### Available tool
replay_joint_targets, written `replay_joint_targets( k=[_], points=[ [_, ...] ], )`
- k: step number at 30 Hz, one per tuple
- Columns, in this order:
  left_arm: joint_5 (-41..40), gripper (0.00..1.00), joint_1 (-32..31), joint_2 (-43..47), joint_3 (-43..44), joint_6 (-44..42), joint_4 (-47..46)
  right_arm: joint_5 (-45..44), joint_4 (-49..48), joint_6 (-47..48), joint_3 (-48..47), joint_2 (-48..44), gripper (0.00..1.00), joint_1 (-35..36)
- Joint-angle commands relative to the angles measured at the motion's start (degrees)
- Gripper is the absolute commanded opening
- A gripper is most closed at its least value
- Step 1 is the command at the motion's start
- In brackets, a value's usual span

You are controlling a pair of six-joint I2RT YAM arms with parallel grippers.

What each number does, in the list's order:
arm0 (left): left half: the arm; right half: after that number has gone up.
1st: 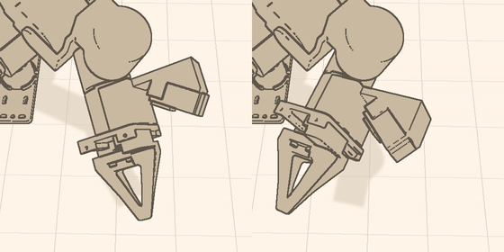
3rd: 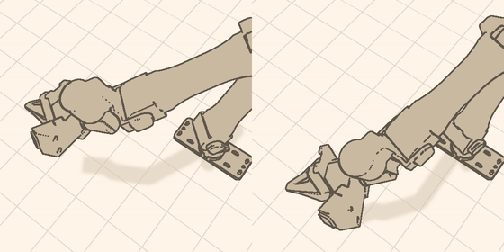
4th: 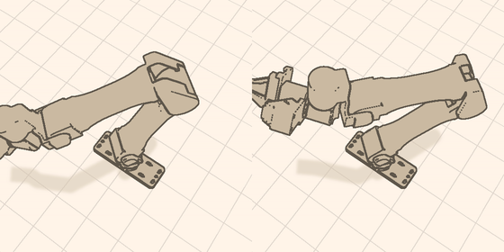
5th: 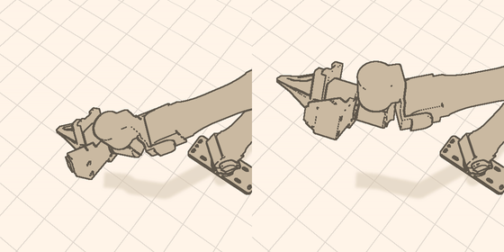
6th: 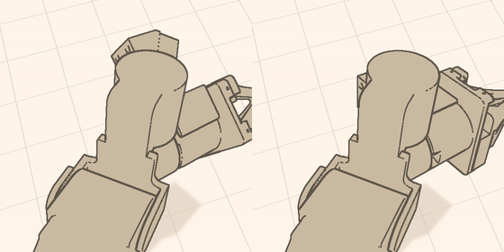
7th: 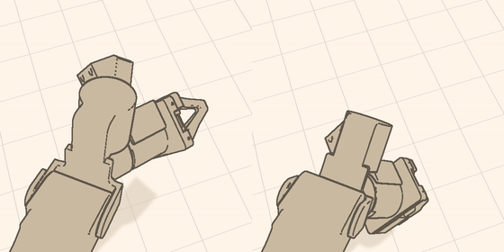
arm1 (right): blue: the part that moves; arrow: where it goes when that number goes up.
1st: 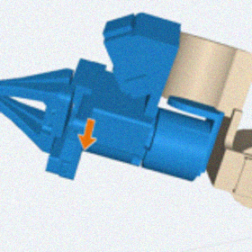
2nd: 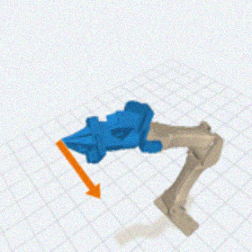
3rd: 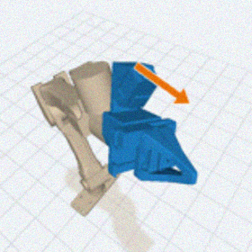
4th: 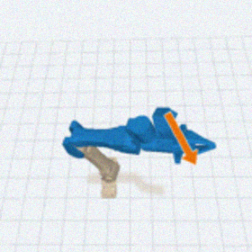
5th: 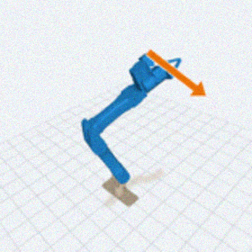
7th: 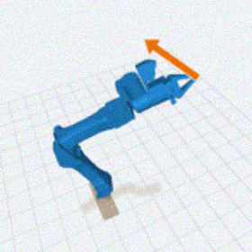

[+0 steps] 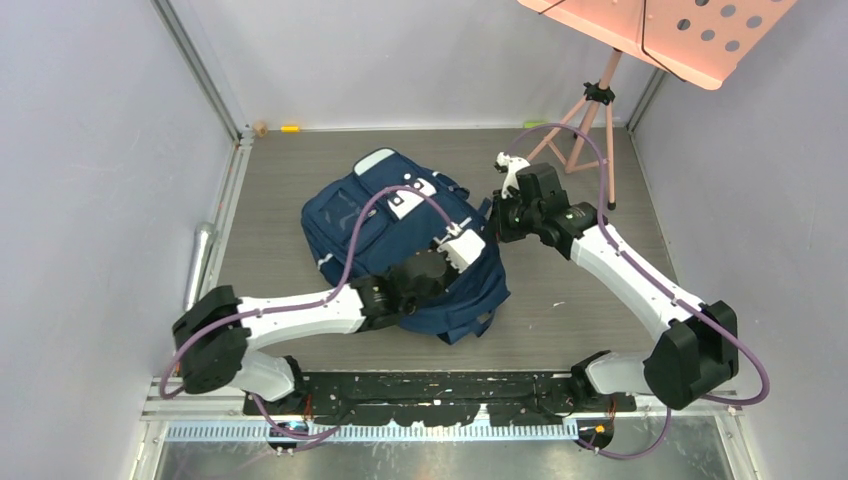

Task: Pack the student bag
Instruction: Zip the student bag at the center of the board.

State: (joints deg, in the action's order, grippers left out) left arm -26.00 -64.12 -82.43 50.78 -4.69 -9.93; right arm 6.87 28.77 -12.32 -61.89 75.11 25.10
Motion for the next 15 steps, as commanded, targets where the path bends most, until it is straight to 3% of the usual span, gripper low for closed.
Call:
replay_joint_targets(
  k=[1,7,15],
  points=[
    [-0.97,0.00,0.88,9.13,-5.77,3.45,9.71,-10.62,-1.14,5.64,-4.08,1.45,0.00,-2.59],
    [4.11,0.00,0.88,18.61,-13.85,3.08,9.16,-3.22,-6.02,8.02,-6.10,5.17,0.00,-2.67],
    [7.43,0.00,0.84,23.74,-16.78,3.14,11.68,1.81,-12.40,8.23,-10.78,12.77,0.00,-2.53]
  ],
)
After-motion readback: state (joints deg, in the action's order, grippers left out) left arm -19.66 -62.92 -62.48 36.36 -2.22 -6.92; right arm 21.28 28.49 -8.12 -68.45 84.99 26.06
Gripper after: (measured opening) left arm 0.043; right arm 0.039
